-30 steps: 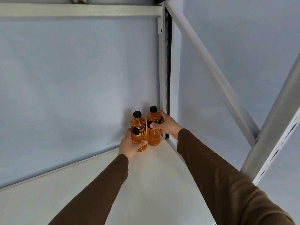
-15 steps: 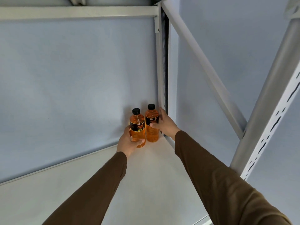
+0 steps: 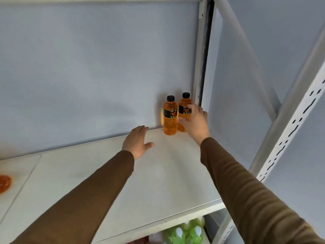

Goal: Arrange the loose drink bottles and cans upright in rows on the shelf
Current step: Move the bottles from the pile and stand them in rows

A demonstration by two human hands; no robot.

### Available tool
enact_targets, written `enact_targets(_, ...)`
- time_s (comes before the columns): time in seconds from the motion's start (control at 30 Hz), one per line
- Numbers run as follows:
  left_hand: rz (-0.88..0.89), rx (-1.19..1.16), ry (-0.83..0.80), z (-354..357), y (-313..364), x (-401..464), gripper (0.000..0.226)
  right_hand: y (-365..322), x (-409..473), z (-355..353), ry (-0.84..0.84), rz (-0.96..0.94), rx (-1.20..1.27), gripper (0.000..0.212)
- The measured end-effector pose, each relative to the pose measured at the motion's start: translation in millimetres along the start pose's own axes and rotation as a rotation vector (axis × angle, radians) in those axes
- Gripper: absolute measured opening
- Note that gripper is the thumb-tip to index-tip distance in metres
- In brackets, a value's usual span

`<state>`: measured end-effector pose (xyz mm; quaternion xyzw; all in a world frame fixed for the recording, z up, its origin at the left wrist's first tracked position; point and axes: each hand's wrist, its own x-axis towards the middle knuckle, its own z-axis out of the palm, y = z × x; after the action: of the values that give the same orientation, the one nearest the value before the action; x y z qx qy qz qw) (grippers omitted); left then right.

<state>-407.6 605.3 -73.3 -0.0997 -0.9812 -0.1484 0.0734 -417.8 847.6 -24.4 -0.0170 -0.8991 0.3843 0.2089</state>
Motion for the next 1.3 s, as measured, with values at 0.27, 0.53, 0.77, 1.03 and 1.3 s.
enact_targets(0.27,0.042,0.132,0.068,-57.1,-61.7,-85.8,0.073,-80.1,-82.4,22.1,-0.043,-0.147,-0.118,0.065)
enact_targets(0.53,-0.014,0.15,0.099,-108.7,-123.7,-183.9,0.075,-157.9,-169.8,71.0,-0.193,-0.299,-0.21,0.069)
enact_targets(0.77,-0.139,0.179,0.124,-132.7,-158.4,-243.0,0.076,-202.8,-209.7,107.2,-0.296,-0.461,-0.167,0.069)
enact_targets(1.03,-0.214,0.149,0.139,-165.7,-217.2,-318.1,0.076,-267.5,-265.6,152.2,-0.368,-0.534,-0.133,0.067)
enact_targets(1.3,-0.231,0.085,0.163,-205.2,-313.3,-375.4,0.079,-352.3,-317.5,209.6,-0.362,-0.55,-0.081,0.066)
